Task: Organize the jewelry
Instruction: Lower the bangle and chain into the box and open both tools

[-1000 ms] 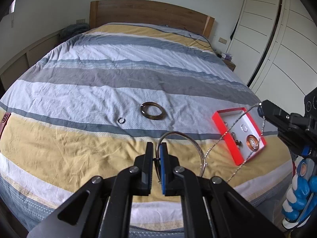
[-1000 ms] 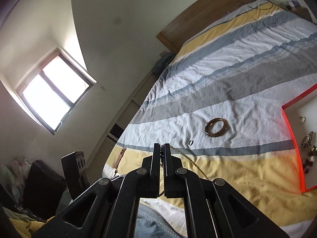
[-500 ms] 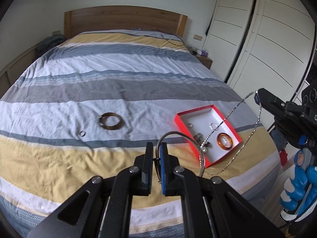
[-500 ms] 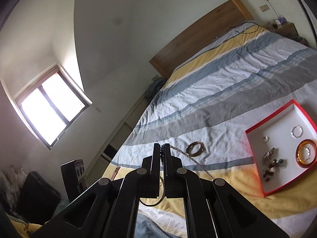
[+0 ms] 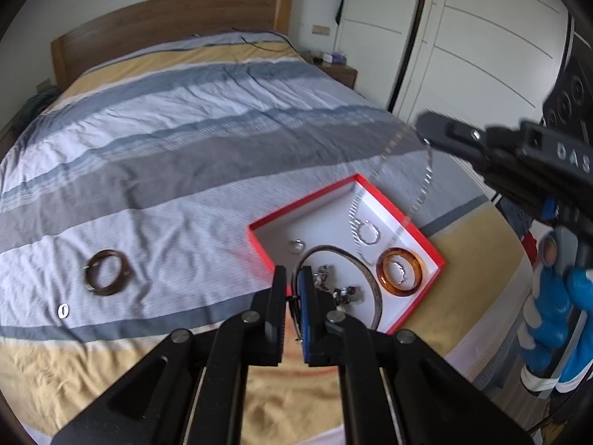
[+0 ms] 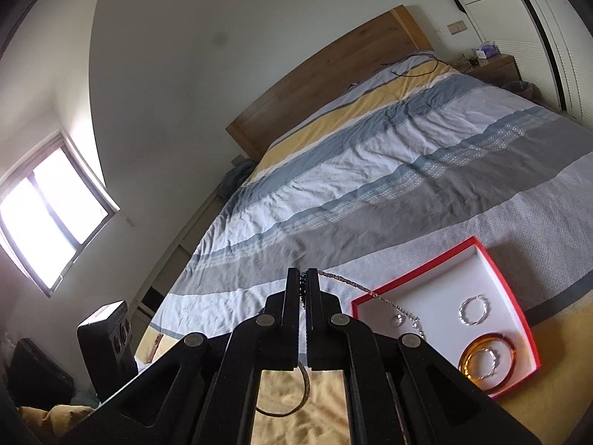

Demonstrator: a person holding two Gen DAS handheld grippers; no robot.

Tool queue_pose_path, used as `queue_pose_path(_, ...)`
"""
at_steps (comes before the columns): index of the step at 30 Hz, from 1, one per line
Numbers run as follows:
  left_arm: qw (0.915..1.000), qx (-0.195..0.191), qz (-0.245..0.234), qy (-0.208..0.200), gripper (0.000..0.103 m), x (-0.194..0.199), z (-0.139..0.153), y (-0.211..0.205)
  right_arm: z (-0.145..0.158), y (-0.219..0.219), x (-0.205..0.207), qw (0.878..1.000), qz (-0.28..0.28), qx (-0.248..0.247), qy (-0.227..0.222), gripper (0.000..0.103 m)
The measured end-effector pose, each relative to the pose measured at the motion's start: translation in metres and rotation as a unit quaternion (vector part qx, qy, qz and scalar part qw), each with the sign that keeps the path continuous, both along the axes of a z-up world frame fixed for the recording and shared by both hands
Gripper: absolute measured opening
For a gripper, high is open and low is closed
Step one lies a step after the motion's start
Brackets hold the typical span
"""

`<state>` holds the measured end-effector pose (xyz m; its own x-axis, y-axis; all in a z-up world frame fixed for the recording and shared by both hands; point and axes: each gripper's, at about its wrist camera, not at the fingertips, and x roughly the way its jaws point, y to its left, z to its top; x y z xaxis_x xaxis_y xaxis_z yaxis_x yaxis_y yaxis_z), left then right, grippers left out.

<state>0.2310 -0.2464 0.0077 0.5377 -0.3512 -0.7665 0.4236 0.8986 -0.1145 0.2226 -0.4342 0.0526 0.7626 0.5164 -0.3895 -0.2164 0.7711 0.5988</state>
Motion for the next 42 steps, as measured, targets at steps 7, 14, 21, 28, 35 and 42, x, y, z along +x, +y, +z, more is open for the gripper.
queue_pose_path(7,0.9985,0.017,-0.031,0.042,0.006,0.031,-0.058,-0.048,-0.041,-0.029,0.058,0.999,-0.016,-0.007,0.028,0.003)
queue_pose_path(14,0.9949,0.038,-0.060,0.071,0.006,0.040,-0.101,-0.077,-0.089,-0.043,0.083,0.997,-0.021,-0.027,0.068,0.003)
queue_pose_path(21,0.9923,0.034,-0.068,0.098,0.006,0.040,-0.126,-0.087,-0.133,-0.057,0.085,0.991,-0.038,-0.039,0.118,0.003)
queue_pose_path(28,0.9913,0.022,-0.055,0.117,0.008,0.047,-0.127,-0.083,-0.145,-0.061,0.080,0.986,-0.058,-0.054,0.145,0.007)
queue_pose_path(35,0.9901,0.016,-0.048,0.131,0.020,0.046,-0.122,-0.079,-0.137,-0.072,0.062,0.983,-0.088,-0.058,0.150,0.022)
queue_pose_path(42,0.9926,0.020,-0.041,0.113,0.025,0.023,-0.095,-0.069,-0.114,-0.071,0.031,0.984,-0.095,-0.052,0.139,0.024)
